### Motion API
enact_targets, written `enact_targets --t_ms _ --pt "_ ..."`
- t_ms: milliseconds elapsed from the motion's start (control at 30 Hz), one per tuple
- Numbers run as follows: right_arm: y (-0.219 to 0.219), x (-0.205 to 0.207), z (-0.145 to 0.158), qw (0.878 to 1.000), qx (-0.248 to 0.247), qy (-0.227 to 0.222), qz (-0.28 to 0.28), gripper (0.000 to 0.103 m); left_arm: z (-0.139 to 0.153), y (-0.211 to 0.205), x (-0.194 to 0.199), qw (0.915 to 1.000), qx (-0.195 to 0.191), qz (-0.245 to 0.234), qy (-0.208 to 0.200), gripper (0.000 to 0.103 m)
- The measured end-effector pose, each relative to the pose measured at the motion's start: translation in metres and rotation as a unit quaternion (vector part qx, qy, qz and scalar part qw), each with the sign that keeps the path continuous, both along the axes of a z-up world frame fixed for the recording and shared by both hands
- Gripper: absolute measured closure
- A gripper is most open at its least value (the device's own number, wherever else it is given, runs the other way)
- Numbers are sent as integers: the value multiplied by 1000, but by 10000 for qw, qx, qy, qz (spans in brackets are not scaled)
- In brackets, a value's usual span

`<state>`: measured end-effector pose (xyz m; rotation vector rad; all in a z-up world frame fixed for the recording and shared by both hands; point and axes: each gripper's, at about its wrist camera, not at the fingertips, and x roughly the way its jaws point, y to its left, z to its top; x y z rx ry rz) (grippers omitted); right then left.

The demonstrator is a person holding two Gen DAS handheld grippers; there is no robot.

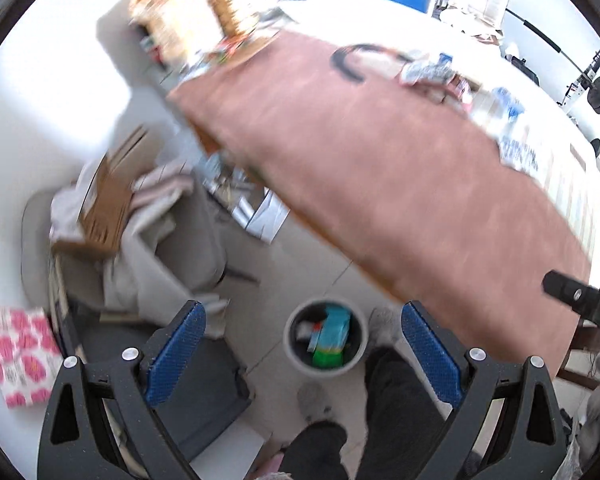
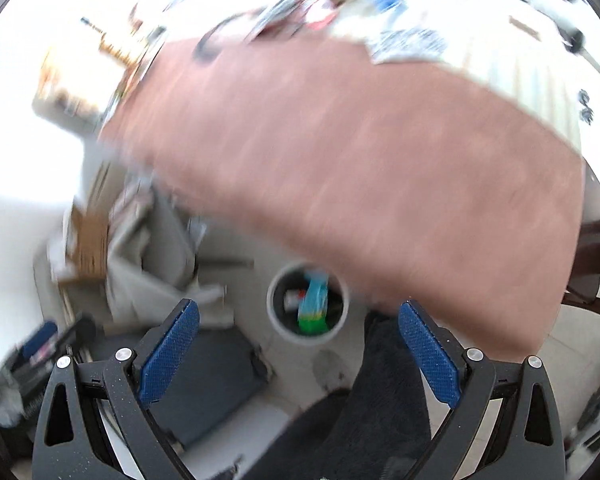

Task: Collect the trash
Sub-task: 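Grasp the red-white snack wrapper with the left tool while the right tool grasps the blue cartoon bag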

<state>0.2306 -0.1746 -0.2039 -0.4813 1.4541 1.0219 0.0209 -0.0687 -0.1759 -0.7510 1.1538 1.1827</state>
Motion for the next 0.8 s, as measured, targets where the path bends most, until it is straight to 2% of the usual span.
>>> enact_targets --t_ms 233,367,467,567,700,767,800 --pt "102 164 -7 9985 -83 -326 -441 2 -16 111 119 9994 -276 193 -114 3" --pt "182 228 -19 9972 -315 -670 -92 2 -34 176 176 9972 -561 427 -258 3" --pt "236 260 -35 9950 -529 -819 232 2 -52 224 201 9882 -1024 905 -696 3" --pt "279 278 -54 9926 -695 -919 376 2 -79 268 218 9679 -1571 1552 -1199 3" --pt "313 291 -85 9940 -829 -648 289 2 -120 307 233 9303 -2261 2335 -1700 4" --pt "327 294 -101 9939 -919 -532 300 2 -139 317 238 9100 -2540 2678 -1888 4" --pt "330 293 -106 9939 -943 -482 309 2 -147 321 241 9025 -2635 2814 -1919 4"
